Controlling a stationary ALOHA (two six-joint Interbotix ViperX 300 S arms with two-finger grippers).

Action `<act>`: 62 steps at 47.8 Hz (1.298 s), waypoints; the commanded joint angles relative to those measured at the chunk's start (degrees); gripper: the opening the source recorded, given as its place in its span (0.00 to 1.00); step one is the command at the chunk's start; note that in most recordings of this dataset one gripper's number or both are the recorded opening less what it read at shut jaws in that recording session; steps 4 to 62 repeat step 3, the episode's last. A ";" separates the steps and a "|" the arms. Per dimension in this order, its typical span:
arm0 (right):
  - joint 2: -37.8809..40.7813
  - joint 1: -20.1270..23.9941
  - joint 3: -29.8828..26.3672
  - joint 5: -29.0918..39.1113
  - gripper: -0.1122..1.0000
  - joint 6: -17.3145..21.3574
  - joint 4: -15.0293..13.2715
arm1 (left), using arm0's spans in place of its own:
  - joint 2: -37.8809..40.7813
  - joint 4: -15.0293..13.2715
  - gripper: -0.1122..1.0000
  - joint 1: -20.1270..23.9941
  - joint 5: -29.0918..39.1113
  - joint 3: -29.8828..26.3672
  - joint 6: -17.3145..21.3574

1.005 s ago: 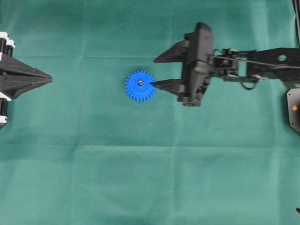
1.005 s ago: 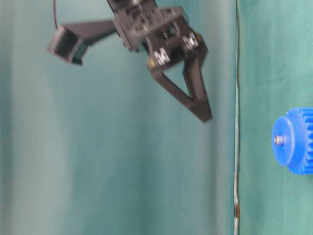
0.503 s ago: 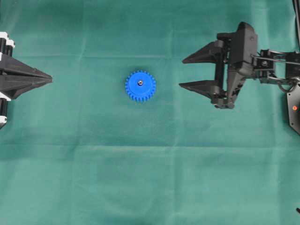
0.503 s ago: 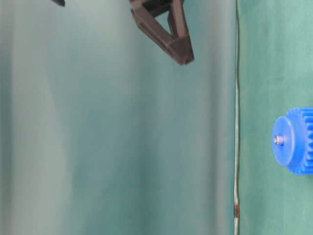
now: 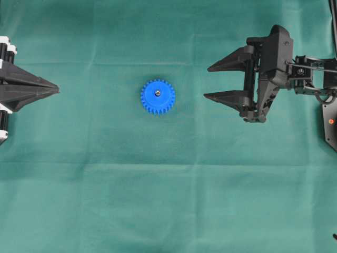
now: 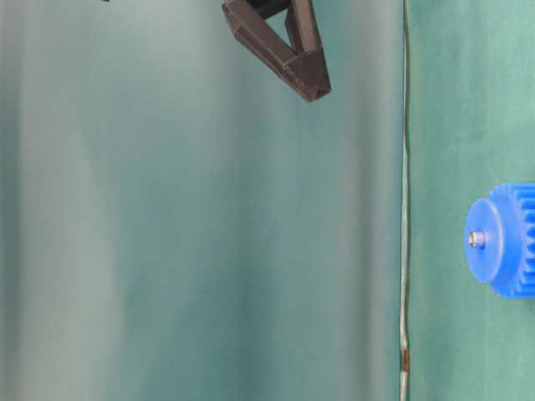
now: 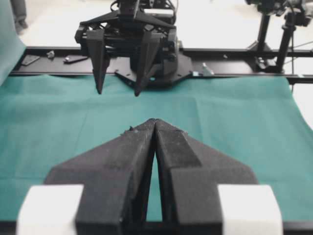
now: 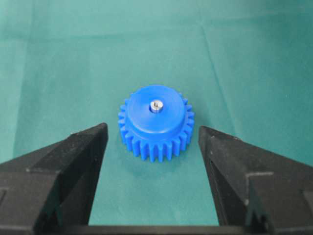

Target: Insert the shaft placed at a random location into the center hole of the medium gear at another random location.

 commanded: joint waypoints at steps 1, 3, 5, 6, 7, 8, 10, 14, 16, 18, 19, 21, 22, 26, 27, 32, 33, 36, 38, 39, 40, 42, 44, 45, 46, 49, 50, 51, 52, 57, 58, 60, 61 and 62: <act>-0.35 0.00 -0.97 0.09 0.80 0.00 0.18 | 0.09 0.26 0.10 0.18 -0.18 -1.41 0.00; -0.35 0.00 -0.88 0.18 0.80 0.00 0.18 | 0.18 0.18 0.10 0.09 -0.18 -1.32 0.00; -0.35 0.00 -0.88 0.18 0.80 0.00 0.18 | 0.18 0.18 0.10 0.09 -0.18 -1.32 0.00; -0.35 0.00 -0.88 0.18 0.80 0.00 0.18 | 0.18 0.18 0.10 0.09 -0.18 -1.32 0.00; -0.35 0.00 -0.88 0.18 0.80 0.00 0.18 | 0.18 0.18 0.10 0.09 -0.18 -1.32 0.00; -0.35 0.00 -0.88 0.18 0.80 0.00 0.18 | 0.18 0.18 0.10 0.09 -0.18 -1.32 0.00; -0.35 0.00 -0.88 0.18 0.80 0.00 0.18 | 0.18 0.18 0.10 0.09 -0.18 -1.32 0.00; -0.35 0.00 -0.88 0.18 0.80 0.00 0.18 | 0.18 0.18 0.10 0.09 -0.18 -1.32 0.00; -0.35 0.00 -0.88 0.18 0.80 0.00 0.18 | 0.18 0.18 0.10 0.09 -0.18 -1.32 0.00; -0.35 0.00 -0.88 0.18 0.80 0.00 0.18 | 0.18 0.18 0.10 0.09 -0.18 -1.32 0.00; -0.35 0.00 -0.88 0.18 0.80 0.00 0.18 | 0.18 0.18 0.10 0.09 -0.18 -1.32 0.00; -0.35 0.00 -0.88 0.18 0.80 0.00 0.18 | 0.18 0.18 0.10 0.09 -0.18 -1.32 0.00; -0.35 0.00 -0.88 0.18 0.80 0.00 0.18 | 0.18 0.18 0.10 0.09 -0.18 -1.32 0.00; -0.35 0.00 -0.88 0.18 0.80 0.00 0.18 | 0.18 0.18 0.10 0.09 -0.18 -1.32 0.00; -0.35 0.00 -0.88 0.18 0.80 0.00 0.18 | 0.18 0.18 0.10 0.09 -0.18 -1.32 0.00; -0.35 0.00 -0.88 0.18 0.80 0.00 0.18 | 0.18 0.18 0.10 0.09 -0.18 -1.32 0.00; -0.35 0.00 -0.88 0.18 0.80 0.00 0.18 | 0.18 0.18 0.10 0.09 -0.18 -1.32 0.00; -0.35 0.00 -0.88 0.18 0.80 0.00 0.18 | 0.18 0.18 0.10 0.09 -0.18 -1.32 0.00; -0.35 0.00 -0.88 0.18 0.80 0.00 0.18 | 0.18 0.18 0.10 0.09 -0.18 -1.32 0.00; -0.35 0.00 -0.88 0.18 0.80 0.00 0.18 | 0.18 0.18 0.10 0.09 -0.18 -1.32 0.00; -0.35 0.00 -0.88 0.18 0.80 0.00 0.18 | 0.18 0.18 0.10 0.09 -0.18 -1.32 0.00; -0.35 0.00 -0.88 0.18 0.80 0.00 0.18 | 0.18 0.18 0.10 0.09 -0.18 -1.32 0.00; -0.35 0.00 -0.88 0.18 0.80 0.00 0.18 | 0.18 0.18 0.10 0.09 -0.18 -1.32 0.00; -0.35 0.00 -0.88 0.18 0.80 0.00 0.18 | 0.18 0.18 0.10 0.09 -0.18 -1.32 0.00; -0.35 0.00 -0.88 0.18 0.80 0.00 0.18 | 0.18 0.18 0.10 0.09 -0.18 -1.32 0.00; -0.35 0.00 -0.88 0.18 0.80 0.00 0.18 | 0.18 0.18 0.10 0.09 -0.18 -1.32 0.00; -0.35 0.00 -0.88 0.18 0.80 0.00 0.18 | 0.18 0.18 0.10 0.09 -0.18 -1.32 0.00; -0.35 0.00 -0.88 0.18 0.80 0.00 0.18 | 0.18 0.18 0.10 0.09 -0.18 -1.32 0.00; -0.35 0.00 -0.88 0.18 0.80 0.00 0.18 | 0.18 0.18 0.10 0.09 -0.18 -1.32 0.00; -0.35 0.00 -0.88 0.18 0.80 0.00 0.18 | 0.18 0.18 0.10 0.09 -0.18 -1.32 0.00; -0.35 0.00 -0.88 0.18 0.80 0.00 0.18 | 0.18 0.18 0.10 0.09 -0.18 -1.32 0.00; -0.35 0.00 -0.88 0.18 0.80 0.00 0.18 | 0.18 0.18 0.10 0.09 -0.18 -1.32 0.00; -0.35 0.00 -0.88 0.18 0.80 0.00 0.18 | 0.18 0.18 0.10 0.09 -0.18 -1.32 0.00; -0.35 0.00 -0.88 0.18 0.80 0.00 0.18 | 0.18 0.18 0.10 0.09 -0.18 -1.32 0.00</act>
